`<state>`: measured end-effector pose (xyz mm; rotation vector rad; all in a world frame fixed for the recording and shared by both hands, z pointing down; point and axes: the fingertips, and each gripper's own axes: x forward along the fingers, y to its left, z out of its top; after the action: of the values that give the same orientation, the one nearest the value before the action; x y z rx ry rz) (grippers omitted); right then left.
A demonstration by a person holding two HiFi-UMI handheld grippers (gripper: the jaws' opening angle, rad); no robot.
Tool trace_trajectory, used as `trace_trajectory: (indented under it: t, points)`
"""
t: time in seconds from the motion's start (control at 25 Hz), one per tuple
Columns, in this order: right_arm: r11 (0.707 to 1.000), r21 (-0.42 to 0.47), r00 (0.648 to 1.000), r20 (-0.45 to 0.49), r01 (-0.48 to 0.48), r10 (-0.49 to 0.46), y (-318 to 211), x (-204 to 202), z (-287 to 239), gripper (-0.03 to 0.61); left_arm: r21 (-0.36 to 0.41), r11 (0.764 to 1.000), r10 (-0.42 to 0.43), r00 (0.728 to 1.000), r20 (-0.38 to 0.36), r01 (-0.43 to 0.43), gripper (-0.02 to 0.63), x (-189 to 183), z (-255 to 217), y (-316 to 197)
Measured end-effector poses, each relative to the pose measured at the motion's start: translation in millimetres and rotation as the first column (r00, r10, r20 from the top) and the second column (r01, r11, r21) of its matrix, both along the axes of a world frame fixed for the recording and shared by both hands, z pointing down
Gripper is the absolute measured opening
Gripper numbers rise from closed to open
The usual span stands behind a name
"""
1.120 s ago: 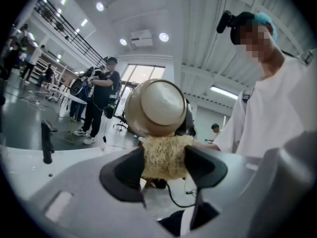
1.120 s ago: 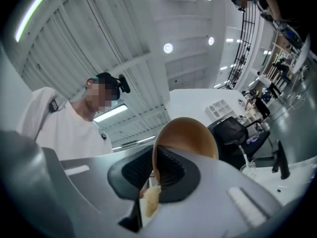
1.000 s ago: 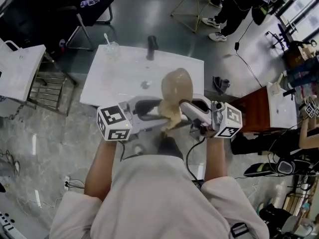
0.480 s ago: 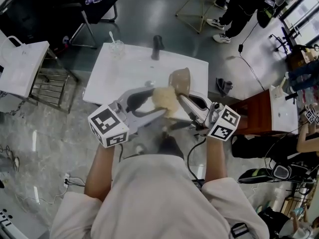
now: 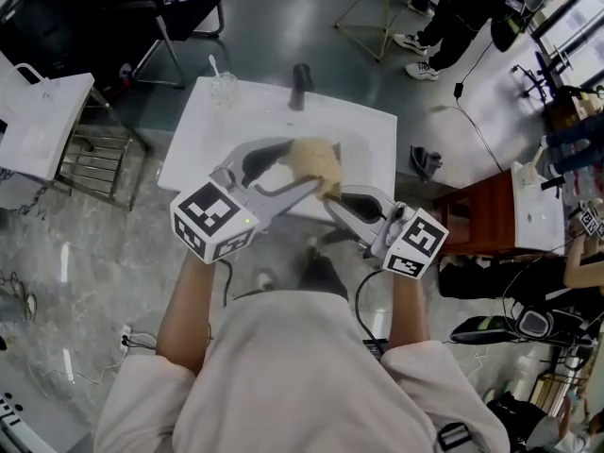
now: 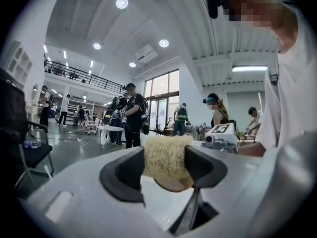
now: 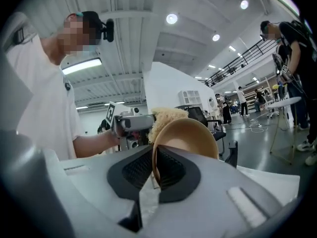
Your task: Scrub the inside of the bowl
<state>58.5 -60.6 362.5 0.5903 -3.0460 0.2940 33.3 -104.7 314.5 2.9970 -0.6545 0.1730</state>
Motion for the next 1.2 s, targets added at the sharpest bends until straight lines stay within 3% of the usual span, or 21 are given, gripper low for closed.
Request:
trace_trajectory:
  t: [0.24,0.44,0.64,0.84,1.04,1.2]
  points:
    - [0.997,0.037,0.992,-0.111,0.067,-0.062,19,-1,7,0.02,-0.029,1.0,-0.006,1.0,0.011,0.007,0.256,-1,6,-9]
    - [0.99,0.019,0.981,-0.134,0.143,-0.139,38,2,11,0.02,-0.075,0.997,-0.01,0.999,0.049,0.014,0.256,-3,20,-19]
    - [0.98,-0.009,0.979,-0.047,0.2,-0.2,48,2,8,0.02,-0.087,0.995,-0.042,0.994,0.103,0.051,0.255,-6,40,-28]
    - [0.968,-0.017,0.967,0.055,0.249,-0.248,51,1,-6,0.02,-0.135,0.989,-0.051,0.992,0.112,0.066,0.255,-13,60,-33]
    - [0.965,-0.012,0.954,0.154,0.263,-0.258,46,-1,-20,0.02,-0.174,0.982,-0.058,0.99,0.126,0.079,0.255,-20,76,-32]
    - [0.966,-0.003,0.95,0.183,0.259,-0.254,43,-1,-27,0.018,-0.181,0.98,-0.049,0.981,0.187,0.084,0.255,-16,91,-22]
